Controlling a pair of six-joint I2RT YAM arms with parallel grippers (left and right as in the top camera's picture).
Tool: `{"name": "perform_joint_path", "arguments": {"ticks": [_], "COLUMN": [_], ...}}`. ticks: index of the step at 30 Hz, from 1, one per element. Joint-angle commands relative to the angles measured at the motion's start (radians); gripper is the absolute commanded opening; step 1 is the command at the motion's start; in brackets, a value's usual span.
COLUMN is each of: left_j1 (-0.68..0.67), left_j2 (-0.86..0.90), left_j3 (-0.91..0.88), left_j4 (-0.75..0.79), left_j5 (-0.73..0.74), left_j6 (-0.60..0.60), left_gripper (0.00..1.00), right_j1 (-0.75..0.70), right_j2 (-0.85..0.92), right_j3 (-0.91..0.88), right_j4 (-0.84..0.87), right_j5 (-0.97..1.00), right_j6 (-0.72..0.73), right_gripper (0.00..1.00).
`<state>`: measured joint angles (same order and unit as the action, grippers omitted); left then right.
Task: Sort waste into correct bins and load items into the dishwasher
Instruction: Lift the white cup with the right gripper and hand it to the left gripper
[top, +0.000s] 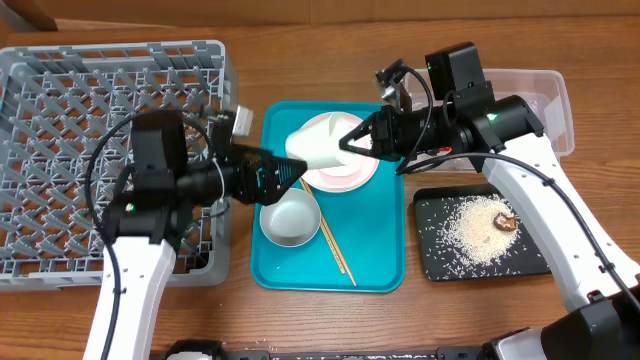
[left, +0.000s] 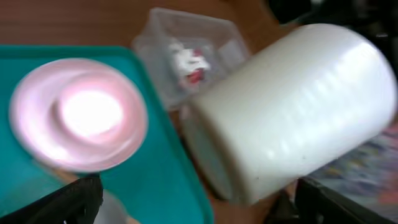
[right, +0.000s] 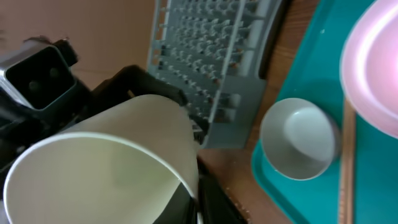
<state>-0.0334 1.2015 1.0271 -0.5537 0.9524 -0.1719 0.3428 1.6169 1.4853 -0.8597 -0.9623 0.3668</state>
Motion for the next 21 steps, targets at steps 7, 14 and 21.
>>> {"name": "perform_joint_path", "arguments": {"ticks": [7, 14, 21], "left_j1": [-0.014, -0.115, -0.144], "left_j2": [0.040, 0.040, 0.040], "left_j3": [0.018, 0.018, 0.018], "left_j4": [0.269, 0.400, 0.401], "left_j5": [0.410, 0.426, 0.374], "left_j6": [-0.015, -0.079, -0.079], "left_gripper": [1.00, 0.94, 0.86], "right_j1": [0.004, 0.004, 0.004], "right_j2": [-0.001, -0.001, -0.001], "right_j3": [0.006, 0.006, 0.006], "right_j4": [0.004, 0.005, 0.027], "right_j5": [-0.290, -0.293, -0.334], "right_j6": [-0.023, -0.023, -0.023], "right_gripper": [0.04, 0.04, 0.04]}}
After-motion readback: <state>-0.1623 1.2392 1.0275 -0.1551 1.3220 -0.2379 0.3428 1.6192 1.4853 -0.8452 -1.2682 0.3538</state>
